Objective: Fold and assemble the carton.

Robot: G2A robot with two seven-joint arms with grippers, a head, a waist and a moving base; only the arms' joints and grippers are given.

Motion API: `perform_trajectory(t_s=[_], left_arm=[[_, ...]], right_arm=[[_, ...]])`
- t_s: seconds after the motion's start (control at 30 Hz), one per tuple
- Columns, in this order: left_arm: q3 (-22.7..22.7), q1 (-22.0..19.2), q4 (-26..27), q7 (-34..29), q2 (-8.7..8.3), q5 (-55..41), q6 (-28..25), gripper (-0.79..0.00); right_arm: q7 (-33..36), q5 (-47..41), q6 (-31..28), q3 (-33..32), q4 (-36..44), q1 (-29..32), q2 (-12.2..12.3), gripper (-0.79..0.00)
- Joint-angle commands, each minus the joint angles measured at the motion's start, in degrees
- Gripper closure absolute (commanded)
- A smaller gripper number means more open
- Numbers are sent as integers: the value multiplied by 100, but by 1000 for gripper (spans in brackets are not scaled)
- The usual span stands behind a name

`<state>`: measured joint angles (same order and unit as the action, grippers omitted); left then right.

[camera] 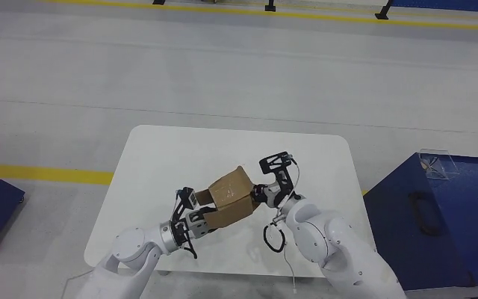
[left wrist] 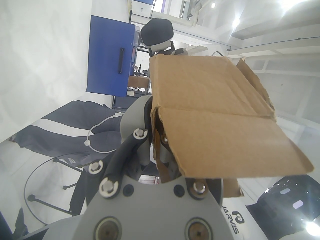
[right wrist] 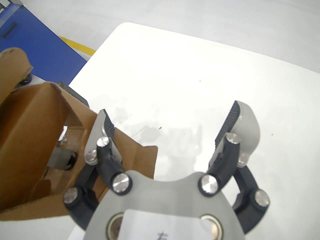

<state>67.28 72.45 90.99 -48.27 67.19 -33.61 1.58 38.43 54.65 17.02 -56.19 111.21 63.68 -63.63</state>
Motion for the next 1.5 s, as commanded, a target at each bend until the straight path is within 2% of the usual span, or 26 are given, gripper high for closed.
perform_trajectory(t_s=[0.0,0.37,0.57,0.67,0.77,0.87,1.1,1.27,1.47], left_arm=[[-6,-7,-9,2,1,-6,11,0],[-11,-11,-35,-32,-3,-51,82,0],[30,-29,-97,-238,-3,-404,219,0],[80,-54,-174,-363,1,-688,269,0],[132,-79,-246,-468,2,-876,262,0],[139,-90,-270,-490,-1,-875,254,0],[46,-122,-266,-459,6,-767,290,0],[-13,-138,-236,-395,9,-639,272,0],[-77,-133,-216,-308,13,-508,248,0]], right_arm=[[-13,49,11,70,0,-6,-24,-785],[-67,232,127,100,23,14,-125,-785],[-99,-170,317,-545,44,179,-108,-785],[185,-787,354,-1019,-61,303,-86,-785],[859,-1554,122,-1349,-354,338,-62,-785],[1491,-2074,-299,-1379,-656,260,-52,-785],[2044,-3747,-1061,-1567,-935,107,-77,-785],[2052,-3862,-1122,-1804,-895,98,-33,-785],[2055,-3907,-1187,-1780,-773,149,-11,-785]])
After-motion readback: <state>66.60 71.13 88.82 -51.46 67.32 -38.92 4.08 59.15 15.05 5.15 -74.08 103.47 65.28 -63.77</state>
